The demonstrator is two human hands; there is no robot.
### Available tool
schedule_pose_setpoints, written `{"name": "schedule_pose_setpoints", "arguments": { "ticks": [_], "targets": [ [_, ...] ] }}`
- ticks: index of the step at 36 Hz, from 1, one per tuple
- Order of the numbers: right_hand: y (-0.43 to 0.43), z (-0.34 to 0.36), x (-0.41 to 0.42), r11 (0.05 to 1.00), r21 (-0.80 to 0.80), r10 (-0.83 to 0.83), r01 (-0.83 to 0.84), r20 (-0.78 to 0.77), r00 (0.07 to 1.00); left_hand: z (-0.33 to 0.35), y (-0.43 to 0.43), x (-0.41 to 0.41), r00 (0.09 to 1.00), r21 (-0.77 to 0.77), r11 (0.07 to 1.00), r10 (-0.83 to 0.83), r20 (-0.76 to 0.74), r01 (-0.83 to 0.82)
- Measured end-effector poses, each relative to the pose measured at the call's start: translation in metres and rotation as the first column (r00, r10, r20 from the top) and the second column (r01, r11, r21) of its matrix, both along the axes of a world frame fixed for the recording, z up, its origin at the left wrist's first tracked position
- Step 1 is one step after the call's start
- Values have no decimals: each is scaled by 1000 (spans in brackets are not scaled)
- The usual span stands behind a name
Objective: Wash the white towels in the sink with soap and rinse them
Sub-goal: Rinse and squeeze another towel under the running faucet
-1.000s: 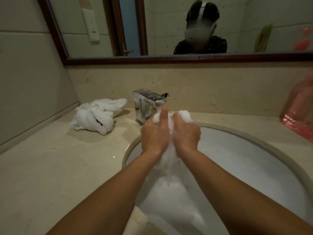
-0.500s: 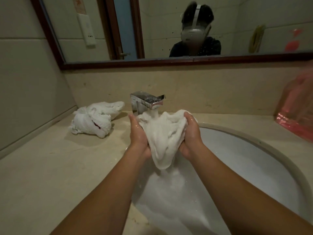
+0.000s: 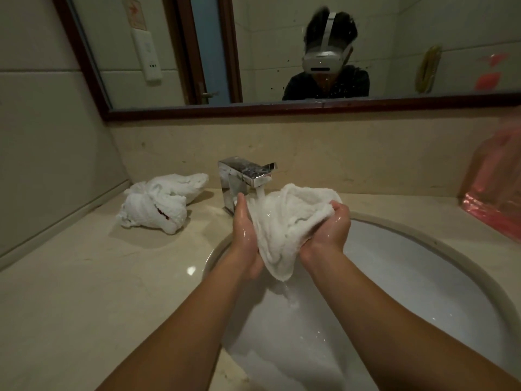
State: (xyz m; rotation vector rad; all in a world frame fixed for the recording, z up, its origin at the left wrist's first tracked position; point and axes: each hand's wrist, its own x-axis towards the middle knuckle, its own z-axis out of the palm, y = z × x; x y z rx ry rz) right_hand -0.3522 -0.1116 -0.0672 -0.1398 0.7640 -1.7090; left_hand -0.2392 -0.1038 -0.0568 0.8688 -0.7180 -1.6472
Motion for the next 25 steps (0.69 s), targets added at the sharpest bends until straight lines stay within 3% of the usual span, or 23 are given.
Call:
{"name": "schedule_pose_setpoints", "arguments": {
  "ticks": [4, 10, 18, 22, 25],
  "targets": [
    [0, 0, 4, 1000, -4, 24, -26, -232, 972, 2, -2, -1, 1000, 18, 1000, -3, -19, 4],
    [-18, -12, -6, 996, -37, 47, -81, -552, 832, 0, -13, 2, 999, 17, 1000, 24, 40, -25],
    [-23, -20, -2, 948, 108, 308, -298, -532, 789, -20, -30, 4, 978, 42, 995, 79, 193, -89],
    [-17, -23, -10, 940, 114, 328, -322, -571, 753, -27, -32, 5, 947, 68, 992, 78, 311, -104],
    [-15, -21, -8, 961, 125, 270, -248, -631, 727, -21, -26, 3, 911, 29, 989, 121, 394, -144]
  ]
}}
